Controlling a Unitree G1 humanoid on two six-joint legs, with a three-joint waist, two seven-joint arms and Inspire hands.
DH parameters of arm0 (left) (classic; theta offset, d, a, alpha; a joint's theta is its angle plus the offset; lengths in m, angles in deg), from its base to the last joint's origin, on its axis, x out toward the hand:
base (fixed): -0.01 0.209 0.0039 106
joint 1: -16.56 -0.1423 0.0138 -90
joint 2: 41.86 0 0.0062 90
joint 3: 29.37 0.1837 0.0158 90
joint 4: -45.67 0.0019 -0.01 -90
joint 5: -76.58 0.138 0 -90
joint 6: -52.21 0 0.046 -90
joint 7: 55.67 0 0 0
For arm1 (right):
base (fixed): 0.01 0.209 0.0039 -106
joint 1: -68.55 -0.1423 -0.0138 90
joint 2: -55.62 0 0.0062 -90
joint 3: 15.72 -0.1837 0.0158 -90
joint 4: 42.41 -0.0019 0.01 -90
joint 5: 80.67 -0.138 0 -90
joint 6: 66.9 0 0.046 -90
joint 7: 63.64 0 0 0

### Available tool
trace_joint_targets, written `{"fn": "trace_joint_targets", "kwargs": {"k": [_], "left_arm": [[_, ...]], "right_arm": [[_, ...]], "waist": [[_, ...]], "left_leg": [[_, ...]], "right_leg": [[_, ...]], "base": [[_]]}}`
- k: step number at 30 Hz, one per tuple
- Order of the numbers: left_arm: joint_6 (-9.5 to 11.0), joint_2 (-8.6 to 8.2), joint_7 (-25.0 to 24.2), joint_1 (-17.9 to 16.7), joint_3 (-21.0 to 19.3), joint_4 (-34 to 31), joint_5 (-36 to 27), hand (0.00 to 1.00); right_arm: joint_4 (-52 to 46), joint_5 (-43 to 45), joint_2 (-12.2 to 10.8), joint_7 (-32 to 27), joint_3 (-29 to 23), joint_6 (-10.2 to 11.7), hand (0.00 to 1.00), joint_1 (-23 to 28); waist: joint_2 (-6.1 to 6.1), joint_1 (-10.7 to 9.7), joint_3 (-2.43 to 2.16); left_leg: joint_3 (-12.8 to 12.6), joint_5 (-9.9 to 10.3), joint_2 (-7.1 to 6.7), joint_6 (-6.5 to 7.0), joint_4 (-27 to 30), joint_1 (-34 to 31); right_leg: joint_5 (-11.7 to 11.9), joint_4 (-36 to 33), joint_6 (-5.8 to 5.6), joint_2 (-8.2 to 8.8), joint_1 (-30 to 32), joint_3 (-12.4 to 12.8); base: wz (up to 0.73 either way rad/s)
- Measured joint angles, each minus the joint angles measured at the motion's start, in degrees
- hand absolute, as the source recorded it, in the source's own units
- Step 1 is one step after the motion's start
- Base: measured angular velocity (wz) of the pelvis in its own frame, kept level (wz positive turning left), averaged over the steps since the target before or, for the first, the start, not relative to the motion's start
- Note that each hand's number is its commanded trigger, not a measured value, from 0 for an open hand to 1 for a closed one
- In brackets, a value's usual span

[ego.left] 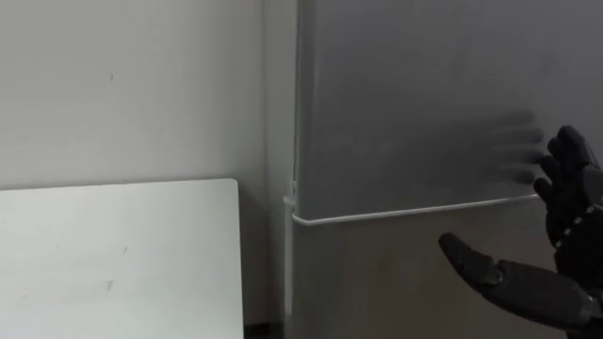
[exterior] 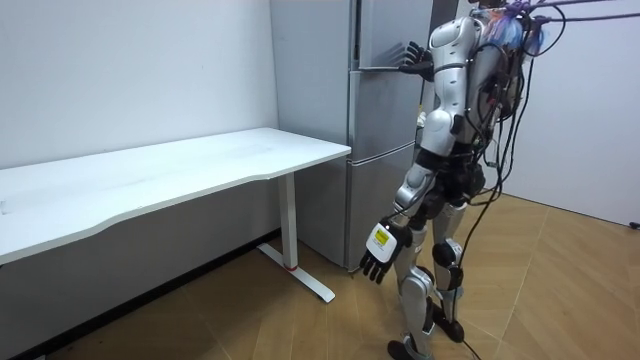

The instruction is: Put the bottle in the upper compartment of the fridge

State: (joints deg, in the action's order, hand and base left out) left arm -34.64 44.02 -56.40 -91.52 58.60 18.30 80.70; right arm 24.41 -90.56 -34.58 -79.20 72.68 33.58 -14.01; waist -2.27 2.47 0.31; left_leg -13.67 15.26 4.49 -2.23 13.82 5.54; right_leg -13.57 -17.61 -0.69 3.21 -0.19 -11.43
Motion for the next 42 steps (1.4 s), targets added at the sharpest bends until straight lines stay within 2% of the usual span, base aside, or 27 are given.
{"fn": "trace_joint_targets", "kwargs": {"k": [3,9,13,15,16,18,20,22,26,31,37,39,42], "left_arm": [[-0.01,-0.01,0.01,0.29,0.05,0.01,0.46,0.00],[-0.74,0.24,-0.82,0.88,-0.21,-0.14,0.98,0.00],[-1.98,0.34,-2.23,1.31,-0.44,-0.67,2.97,0.00],[-2.64,0.60,-2.25,1.60,-0.32,-0.80,2.98,0.00],[-3.14,0.95,-2.25,1.73,-0.21,-0.95,3.11,0.00],[-3.96,1.26,-2.25,1.77,-0.18,-1.15,4.72,0.00],[-5.28,1.01,-2.29,1.93,-0.01,-1.80,5.33,0.00],[-6.13,0.90,-2.31,1.61,-0.02,-3.29,5.43,0.00],[-7.37,0.97,-2.32,1.62,-0.04,-5.79,5.45,0.00],[-7.93,1.01,-2.31,0.55,-0.14,-7.07,5.42,0.00],[-7.77,1.02,-2.73,-0.60,-0.78,-9.00,5.41,0.00],[-7.45,0.85,-2.70,-1.15,-1.91,-9.58,5.41,0.00],[-6.55,0.73,-2.26,-2.30,-3.90,-9.85,5.27,0.00]], "right_arm": [[1.16,-2.07,-0.16,-0.54,0.39,0.04,0.00,-1.63],[5.73,-3.48,-0.26,-0.84,0.36,0.67,0.00,-5.42],[11.98,-3.09,-0.24,-1.48,0.89,0.85,0.00,-9.63],[14.46,-3.73,-0.04,-2.20,0.77,0.74,0.00,-10.90],[15.99,-4.09,0.02,-2.64,0.69,0.65,0.00,-11.79],[19.00,-4.05,0.02,-3.15,0.79,0.72,0.00,-13.60],[24.19,-4.95,0.02,-3.14,0.76,1.57,0.00,-15.99],[27.67,-5.82,0.11,-3.13,0.69,2.17,0.00,-17.94],[32.63,-7.53,0.38,-3.09,0.63,0.76,0.00,-22.10],[33.97,-9.54,2.31,-2.54,0.39,0.23,0.00,-22.61],[32.91,-14.85,2.80,-1.26,0.02,0.70,0.00,-22.44],[31.77,-15.82,2.82,-0.21,-1.38,0.59,0.00,-21.40],[30.62,-17.16,2.87,0.18,-4.21,-0.38,0.00,-17.31]], "waist": [[-0.22,1.07,0.07],[-0.93,1.25,0.19],[-1.50,1.56,0.23],[-1.76,1.62,0.42],[-2.26,1.69,0.52],[-2.59,2.03,0.34],[-2.84,2.05,0.33],[-2.86,2.11,0.32],[-2.79,2.56,0.28],[-2.39,2.57,0.12],[-0.38,0.93,-1.01],[-0.18,0.54,-1.07],[-0.48,0.38,-1.08]], "left_leg": [[0.14,-0.02,0.02,-0.02,0.00,-0.01],[0.87,-0.02,0.05,-0.01,1.03,-0.84],[1.44,-0.35,-0.02,0.31,1.56,-1.03],[2.36,-0.38,-0.08,0.36,1.79,-1.54],[3.11,-0.55,-0.12,0.45,1.98,-2.06],[3.18,-1.00,-0.08,0.49,1.96,-2.52],[3.51,-1.86,-0.03,0.65,1.93,-3.07],[4.10,-2.23,-0.34,0.63,1.96,-3.30],[5.23,-3.00,-1.07,1.49,1.94,-3.50],[6.10,-3.65,-1.34,1.39,2.50,-4.16],[6.30,-3.64,-1.30,1.39,2.89,-4.86],[6.31,-3.71,-1.30,1.45,2.40,-4.36],[6.31,-3.74,-1.32,1.50,1.40,-3.17]], "right_leg": [[0.05,-0.44,0.07,0.01,-0.14,-0.04],[0.24,-0.32,0.22,0.25,0.08,-0.70],[0.89,-0.34,0.37,0.46,-0.03,-1.15],[1.14,-0.10,0.18,0.51,0.13,-1.78],[1.26,-0.01,-0.09,0.57,0.25,-2.20],[1.91,0.28,-0.02,0.47,0.25,-2.21],[3.55,2.00,0.11,0.24,-0.34,-2.70],[4.01,2.00,0.01,0.57,-0.26,-3.05],[4.52,1.94,0.23,1.05,0.08,-3.21],[5.08,1.99,0.19,1.66,0.08,-3.81],[5.63,2.66,-0.20,1.27,-0.53,-4.57],[5.67,3.00,-0.23,1.16,-0.94,-4.46],[5.16,3.47,-0.34,1.02,-1.65,-4.50]], "base": [[-0.01],[0.02],[0.01],[0.16],[0.13],[0.06],[0.08],[0.11],[0.04],[0.11],[0.07],[0.04],[0.02]]}}
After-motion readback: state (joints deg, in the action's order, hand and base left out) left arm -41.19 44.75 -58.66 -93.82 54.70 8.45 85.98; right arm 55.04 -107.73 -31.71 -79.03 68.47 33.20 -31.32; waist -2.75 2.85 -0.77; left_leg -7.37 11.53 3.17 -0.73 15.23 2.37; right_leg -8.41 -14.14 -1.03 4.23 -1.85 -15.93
